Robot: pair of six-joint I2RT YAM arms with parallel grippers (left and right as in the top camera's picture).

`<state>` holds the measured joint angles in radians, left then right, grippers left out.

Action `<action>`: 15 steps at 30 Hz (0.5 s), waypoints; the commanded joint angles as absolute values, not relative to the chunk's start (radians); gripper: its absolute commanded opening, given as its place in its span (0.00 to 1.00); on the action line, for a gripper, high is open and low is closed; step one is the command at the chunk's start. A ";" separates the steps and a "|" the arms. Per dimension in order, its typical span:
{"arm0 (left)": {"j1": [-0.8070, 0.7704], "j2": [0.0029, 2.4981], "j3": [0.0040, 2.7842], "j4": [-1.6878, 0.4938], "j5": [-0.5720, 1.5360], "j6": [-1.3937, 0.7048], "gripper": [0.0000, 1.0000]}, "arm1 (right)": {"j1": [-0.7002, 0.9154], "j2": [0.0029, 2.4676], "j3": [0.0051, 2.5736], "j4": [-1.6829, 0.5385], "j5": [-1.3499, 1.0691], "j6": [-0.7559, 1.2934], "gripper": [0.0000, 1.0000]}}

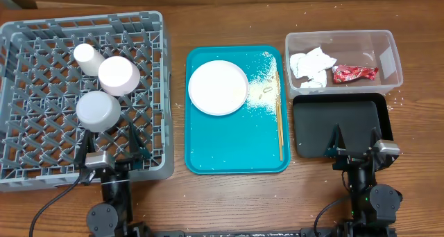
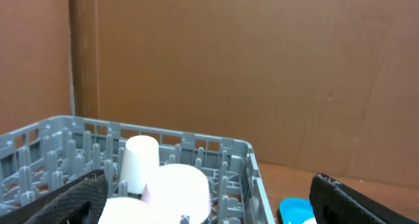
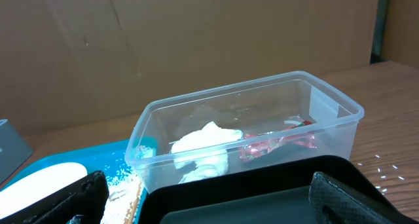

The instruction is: Sort waste into correct bins and load items into the dishwasher

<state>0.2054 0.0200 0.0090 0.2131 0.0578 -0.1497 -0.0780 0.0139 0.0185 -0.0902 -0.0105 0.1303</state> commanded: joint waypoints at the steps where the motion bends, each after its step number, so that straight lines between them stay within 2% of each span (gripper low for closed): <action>1: 0.204 0.003 0.005 0.173 0.087 -0.146 1.00 | -0.082 0.003 0.008 -0.084 -0.001 0.126 1.00; 15: 0.039 0.003 0.005 -0.071 0.063 -0.193 1.00 | -0.082 0.003 0.008 -0.084 -0.001 0.126 1.00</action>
